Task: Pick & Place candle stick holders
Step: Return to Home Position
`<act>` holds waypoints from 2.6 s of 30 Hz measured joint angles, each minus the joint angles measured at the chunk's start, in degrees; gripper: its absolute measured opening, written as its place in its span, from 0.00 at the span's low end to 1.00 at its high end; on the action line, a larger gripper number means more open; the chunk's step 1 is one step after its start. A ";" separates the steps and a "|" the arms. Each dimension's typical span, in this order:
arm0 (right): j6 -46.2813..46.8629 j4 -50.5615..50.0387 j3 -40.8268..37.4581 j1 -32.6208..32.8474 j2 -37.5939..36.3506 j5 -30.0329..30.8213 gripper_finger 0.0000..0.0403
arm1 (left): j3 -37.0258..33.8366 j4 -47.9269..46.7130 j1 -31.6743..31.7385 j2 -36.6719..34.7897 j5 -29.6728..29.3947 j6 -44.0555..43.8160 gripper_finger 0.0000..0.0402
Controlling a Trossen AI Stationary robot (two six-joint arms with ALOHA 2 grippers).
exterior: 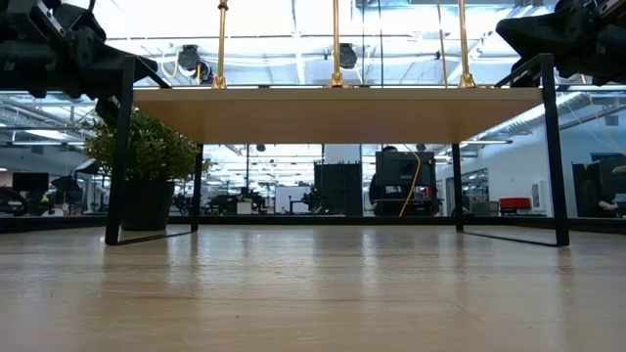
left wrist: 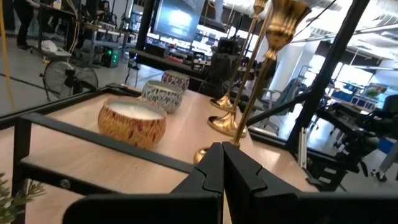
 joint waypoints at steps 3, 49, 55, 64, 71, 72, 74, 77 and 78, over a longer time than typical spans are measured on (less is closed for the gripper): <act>0.00 -0.01 -0.01 -0.01 0.00 0.00 0.01 | 0.00 -1.17 0.00 0.00 -0.11 -0.01 0.00; 0.00 0.00 -0.01 -0.01 -0.01 0.00 0.01 | -1.36 -8.36 0.00 0.07 -0.96 -4.77 0.00; 0.00 0.00 -0.02 -0.01 -0.02 0.00 0.01 | -1.36 -8.66 0.00 0.07 0.56 -6.24 0.04; 0.00 0.00 0.00 -0.01 0.00 0.00 0.01 | -1.36 -8.62 0.00 0.07 0.58 -5.99 0.02; 0.00 0.00 0.00 -0.01 -0.02 0.00 0.01 | -1.36 -8.60 0.00 0.07 0.57 -5.97 0.02; 0.00 0.00 -0.01 -0.02 -0.01 0.00 0.01 | -1.36 -8.60 0.00 0.07 0.57 -5.95 0.04; 0.00 0.00 -0.01 -0.01 0.00 0.00 0.01 | -1.36 -8.60 0.01 0.07 0.54 -5.95 0.06; 0.00 0.00 -0.01 -0.01 -0.01 0.00 0.01 | -1.36 -8.59 0.02 0.07 0.54 -5.95 0.08; 0.00 0.00 -0.01 0.00 -0.02 0.00 0.01 | -1.36 -8.59 0.02 0.07 0.54 -5.92 0.08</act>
